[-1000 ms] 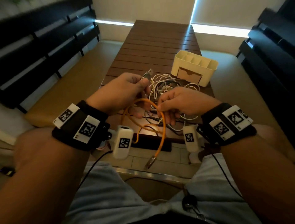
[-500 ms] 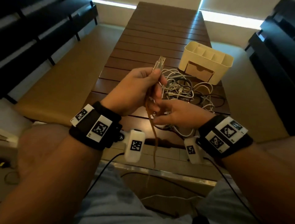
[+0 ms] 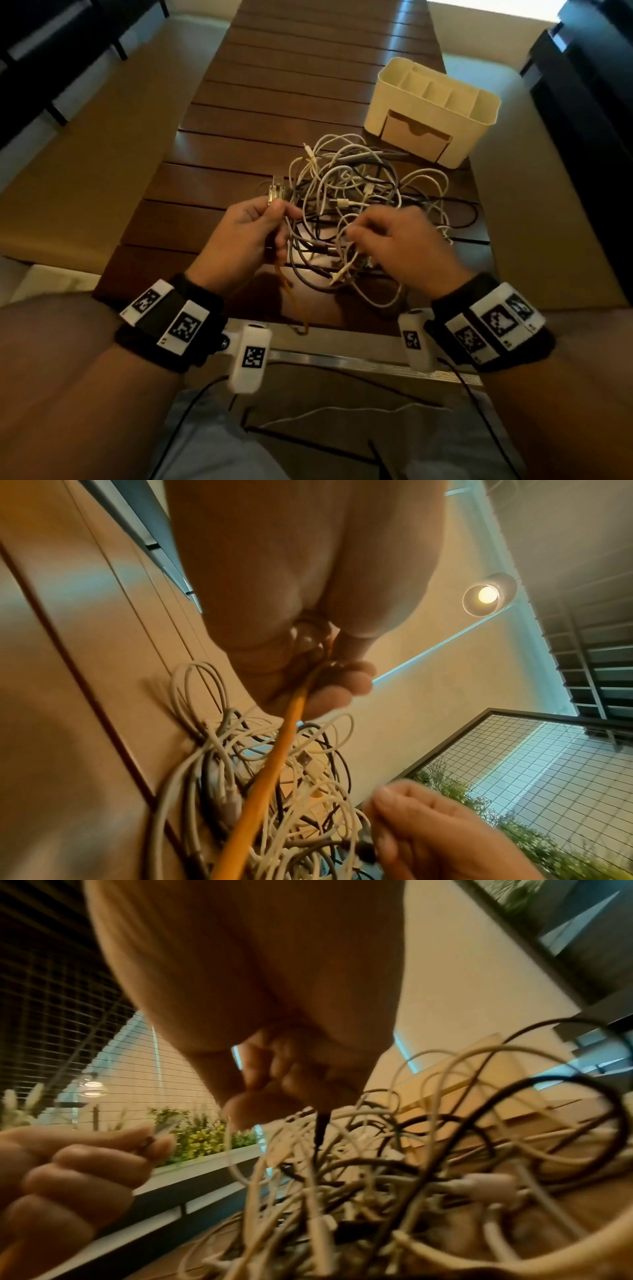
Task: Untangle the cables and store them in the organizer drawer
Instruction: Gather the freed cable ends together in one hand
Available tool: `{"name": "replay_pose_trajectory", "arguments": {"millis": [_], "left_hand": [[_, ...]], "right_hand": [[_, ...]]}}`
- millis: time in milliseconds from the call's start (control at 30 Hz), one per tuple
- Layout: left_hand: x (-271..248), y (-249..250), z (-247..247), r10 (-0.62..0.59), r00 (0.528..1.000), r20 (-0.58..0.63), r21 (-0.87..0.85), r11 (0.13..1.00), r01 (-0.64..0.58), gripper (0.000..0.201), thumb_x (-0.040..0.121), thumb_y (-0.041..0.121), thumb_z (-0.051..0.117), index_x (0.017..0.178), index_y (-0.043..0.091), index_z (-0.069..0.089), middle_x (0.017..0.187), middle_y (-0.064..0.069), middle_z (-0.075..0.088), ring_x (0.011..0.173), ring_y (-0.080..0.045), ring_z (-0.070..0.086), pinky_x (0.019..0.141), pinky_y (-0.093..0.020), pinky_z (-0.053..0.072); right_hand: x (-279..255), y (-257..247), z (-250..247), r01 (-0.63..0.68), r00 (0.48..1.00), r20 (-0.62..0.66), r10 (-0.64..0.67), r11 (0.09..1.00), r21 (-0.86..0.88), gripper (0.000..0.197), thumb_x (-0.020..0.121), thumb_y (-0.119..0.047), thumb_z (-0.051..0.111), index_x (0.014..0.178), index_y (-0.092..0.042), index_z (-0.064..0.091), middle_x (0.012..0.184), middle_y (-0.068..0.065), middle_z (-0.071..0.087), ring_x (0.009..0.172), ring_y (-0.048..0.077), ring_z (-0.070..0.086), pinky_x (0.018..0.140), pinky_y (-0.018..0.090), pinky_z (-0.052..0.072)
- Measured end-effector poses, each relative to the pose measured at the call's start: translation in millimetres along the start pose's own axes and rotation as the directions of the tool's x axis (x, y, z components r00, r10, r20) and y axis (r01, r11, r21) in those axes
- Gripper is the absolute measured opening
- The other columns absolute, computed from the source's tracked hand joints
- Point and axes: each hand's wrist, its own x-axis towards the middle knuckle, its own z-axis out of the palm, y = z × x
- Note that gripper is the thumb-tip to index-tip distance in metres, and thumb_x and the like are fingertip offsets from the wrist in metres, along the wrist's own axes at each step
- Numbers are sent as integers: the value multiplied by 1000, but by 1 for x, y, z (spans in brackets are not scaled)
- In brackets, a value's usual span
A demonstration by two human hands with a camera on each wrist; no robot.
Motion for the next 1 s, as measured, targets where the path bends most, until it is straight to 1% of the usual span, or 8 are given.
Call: {"name": "replay_pose_trajectory", "arguments": {"millis": [67, 167, 267, 333, 567, 800, 900, 1000], "left_hand": [[2, -3, -1, 19, 999, -33, -19, 1000, -19, 32, 107, 27, 39, 99, 10, 66, 60, 2, 47, 53, -14, 44, 52, -28, 43], [6, -6, 2, 43, 998, -46, -32, 998, -44, 32, 107, 28, 40, 98, 10, 65, 60, 2, 45, 53, -14, 40, 52, -29, 40], [7, -10, 2, 66, 998, -19, -24, 998, -66, 32, 107, 28, 41, 100, 8, 64, 60, 1, 44, 52, -14, 40, 50, -27, 39], [7, -11, 1, 61, 998, -15, -31, 998, -62, 32, 107, 28, 40, 100, 7, 64, 61, 0, 43, 52, -15, 39, 50, -26, 39], [2, -11, -3, 74, 997, -17, -50, 996, -74, 32, 108, 24, 38, 98, 7, 64, 61, -2, 41, 53, -17, 36, 49, -26, 39], [1, -9, -1, 88, 996, 2, 11, 996, -88, 34, 109, 25, 37, 101, 6, 64, 62, -2, 43, 53, -17, 38, 50, -25, 40], [0, -10, 0, 97, 995, 5, -1, 995, -97, 33, 109, 24, 38, 101, 6, 64, 61, -2, 43, 52, -17, 37, 50, -26, 39], [2, -11, -1, 94, 995, 12, -17, 995, -94, 32, 109, 23, 38, 102, 6, 64, 61, -1, 42, 52, -16, 37, 51, -27, 39]], "right_hand": [[5, 16, -10, -119, 983, -148, 113, 992, -37, 15, 92, -38, 66, 82, -27, 68, 74, -4, 69, 67, 14, 66, 68, 45, 59], [10, 32, -13, -346, 937, -83, 340, 935, -78, 17, 89, -42, 69, 91, -26, 63, 87, -4, 70, 76, 12, 66, 70, 37, 58], [12, 34, 2, -262, 963, 102, 250, 956, 135, 34, 91, -23, 70, 121, -33, 59, 119, -9, 66, 111, 6, 62, 96, 35, 54], [11, 30, 11, -198, 974, 169, 153, 933, 300, 35, 93, -12, 66, 122, -32, 61, 130, -11, 62, 121, 3, 57, 104, 35, 50], [20, 22, -3, -79, 979, -164, 118, 971, 226, 15, 95, -23, 63, 82, -26, 70, 75, 0, 72, 69, 8, 68, 67, 30, 58], [25, 29, 11, -159, 957, -245, 155, 987, 5, 10, 94, -29, 65, 89, -22, 72, 77, -2, 70, 67, 13, 68, 68, 34, 58], [28, 30, 12, -160, 950, -258, 178, 983, 89, 8, 93, -23, 65, 86, -28, 64, 77, -4, 71, 60, 10, 65, 58, 27, 53], [32, 35, 7, -194, 900, -347, 263, 956, 220, 10, 92, -21, 62, 84, -27, 64, 79, -3, 71, 68, 9, 66, 66, 34, 58]]}}
